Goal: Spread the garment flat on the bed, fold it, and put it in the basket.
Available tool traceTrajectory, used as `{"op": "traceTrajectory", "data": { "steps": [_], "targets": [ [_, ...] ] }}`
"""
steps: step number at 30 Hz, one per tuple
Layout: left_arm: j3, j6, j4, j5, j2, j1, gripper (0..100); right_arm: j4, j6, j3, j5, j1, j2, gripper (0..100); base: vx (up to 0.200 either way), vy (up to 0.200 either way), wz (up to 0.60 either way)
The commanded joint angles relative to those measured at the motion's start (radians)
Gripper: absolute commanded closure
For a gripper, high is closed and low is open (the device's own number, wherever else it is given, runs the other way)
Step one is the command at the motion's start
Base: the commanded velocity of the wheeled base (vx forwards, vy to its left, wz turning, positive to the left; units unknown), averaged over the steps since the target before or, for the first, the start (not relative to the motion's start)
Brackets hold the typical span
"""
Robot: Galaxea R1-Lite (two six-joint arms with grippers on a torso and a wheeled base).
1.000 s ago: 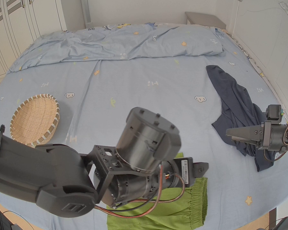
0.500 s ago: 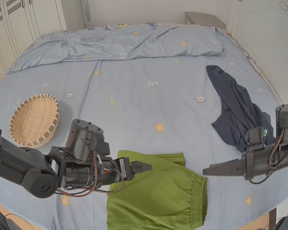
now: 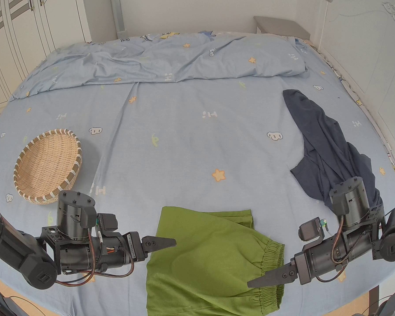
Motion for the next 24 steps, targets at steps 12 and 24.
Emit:
{"op": "traceTrajectory", "data": {
  "steps": [12, 24],
  "targets": [
    [0.104, 0.007, -0.123, -0.146, 0.089, 0.026, 0, 0.165, -0.028, -0.041, -0.01, -0.067, 0.134, 0, 0.0, 0.0, 0.0],
    [0.186, 0.007, -0.333, -0.188, 0.186, 0.04, 0, 0.167, -0.106, -0.035, -0.074, -0.079, 0.164, 0, 0.0, 0.0, 0.0]
  ]
}}
